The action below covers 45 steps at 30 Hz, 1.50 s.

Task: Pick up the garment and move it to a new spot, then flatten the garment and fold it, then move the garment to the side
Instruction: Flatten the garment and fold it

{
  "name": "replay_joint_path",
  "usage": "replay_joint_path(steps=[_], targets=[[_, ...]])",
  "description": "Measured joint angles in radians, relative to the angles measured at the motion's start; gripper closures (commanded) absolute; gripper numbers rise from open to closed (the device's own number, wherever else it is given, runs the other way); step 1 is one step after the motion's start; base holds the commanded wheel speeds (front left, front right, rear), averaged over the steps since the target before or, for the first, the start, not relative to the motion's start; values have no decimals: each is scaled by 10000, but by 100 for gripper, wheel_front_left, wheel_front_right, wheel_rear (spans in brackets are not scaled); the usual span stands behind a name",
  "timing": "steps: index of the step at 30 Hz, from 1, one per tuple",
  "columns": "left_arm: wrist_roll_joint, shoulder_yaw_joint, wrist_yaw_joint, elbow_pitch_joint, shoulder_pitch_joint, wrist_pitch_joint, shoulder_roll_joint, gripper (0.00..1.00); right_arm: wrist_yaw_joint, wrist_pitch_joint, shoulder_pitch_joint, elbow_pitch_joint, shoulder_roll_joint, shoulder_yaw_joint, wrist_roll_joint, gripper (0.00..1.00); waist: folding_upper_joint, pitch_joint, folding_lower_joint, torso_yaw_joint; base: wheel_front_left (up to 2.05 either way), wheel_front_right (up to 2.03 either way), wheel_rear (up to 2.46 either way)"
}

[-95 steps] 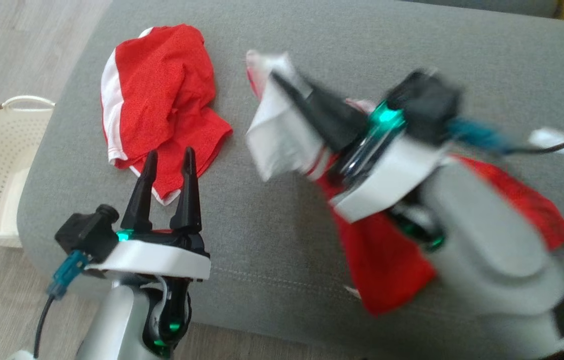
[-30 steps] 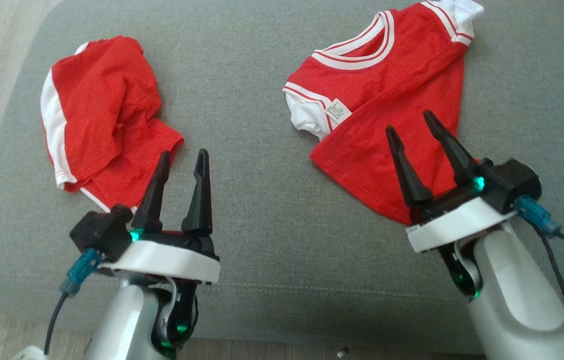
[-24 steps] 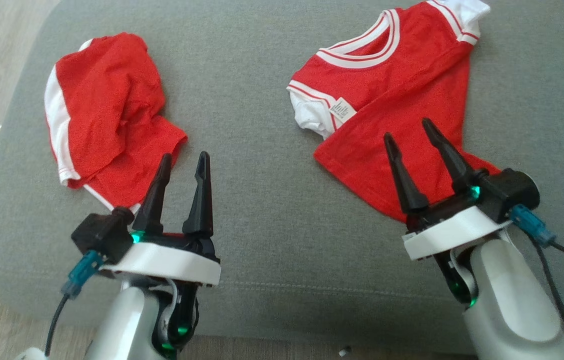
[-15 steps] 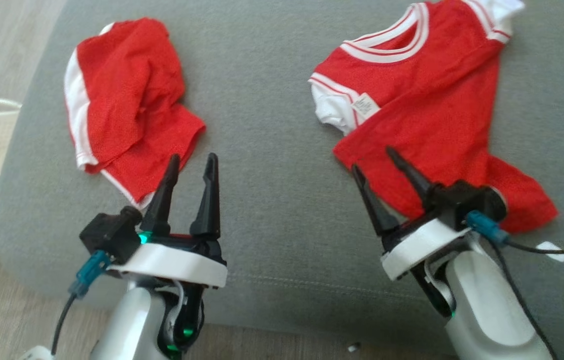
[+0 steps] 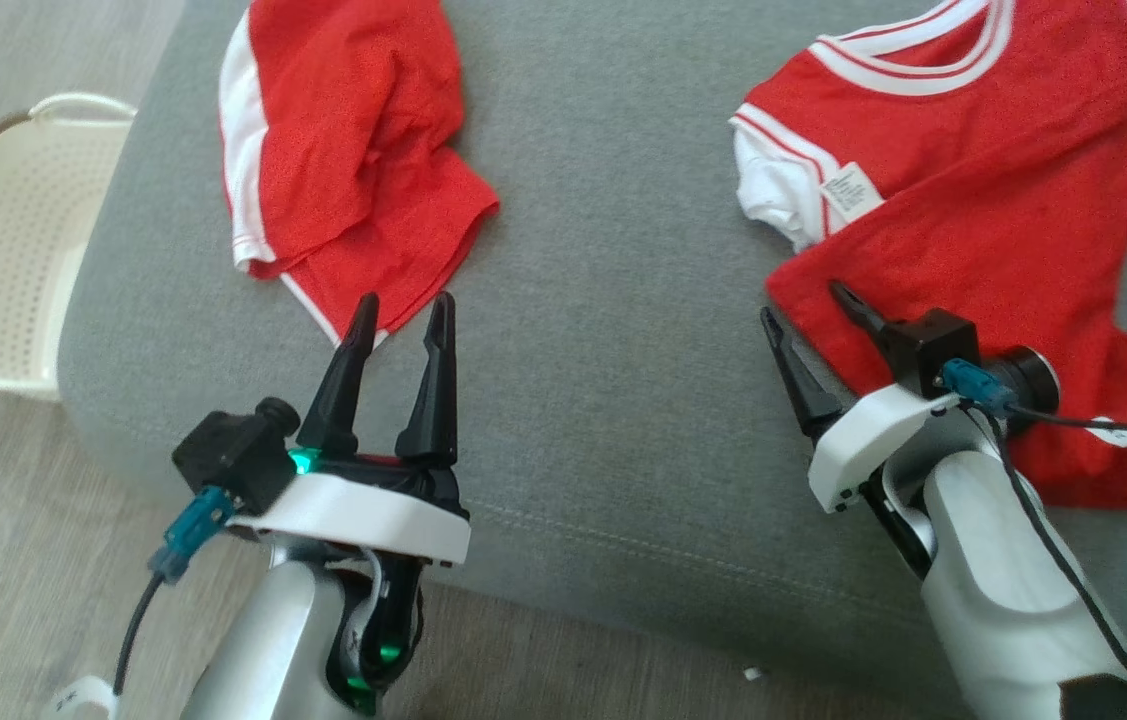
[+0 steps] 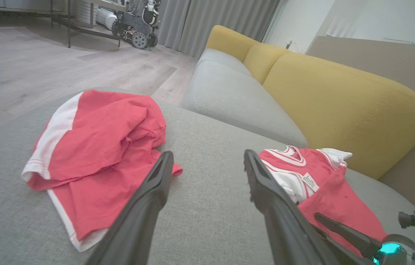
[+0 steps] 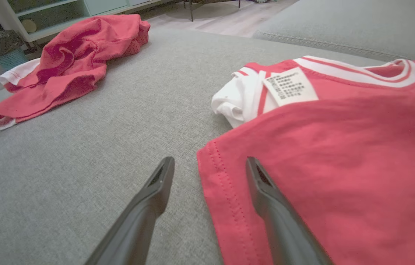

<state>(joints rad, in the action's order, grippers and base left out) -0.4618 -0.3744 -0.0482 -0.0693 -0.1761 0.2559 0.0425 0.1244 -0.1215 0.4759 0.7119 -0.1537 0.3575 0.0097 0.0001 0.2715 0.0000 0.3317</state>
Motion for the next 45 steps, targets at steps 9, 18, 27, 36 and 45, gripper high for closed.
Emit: replay_joint_path(steps=[9,18,27,36,45], targets=[[0,-40,-142,113,-11,0,0,0,0,15,544,1055,63,-173,-238,0,0,379,0,338,0,0,0],[0,-109,-224,140,-221,0,-2,0,33,-144,1092,1630,242,-640,-433,0,0,575,0,309,0,0,0],[0,-155,-224,111,-337,0,-2,0,29,-245,1478,2251,362,-606,-433,100,0,560,0,122,0,0,0],[215,35,-132,-35,-290,0,0,0,29,-646,1426,1758,522,493,-8,100,0,-6,0,-519,0,0,0],[368,111,-33,-67,-70,0,2,0,29,805,2705,-1348,-1933,-31,1292,100,0,-536,0,-1464,0,0,0]])
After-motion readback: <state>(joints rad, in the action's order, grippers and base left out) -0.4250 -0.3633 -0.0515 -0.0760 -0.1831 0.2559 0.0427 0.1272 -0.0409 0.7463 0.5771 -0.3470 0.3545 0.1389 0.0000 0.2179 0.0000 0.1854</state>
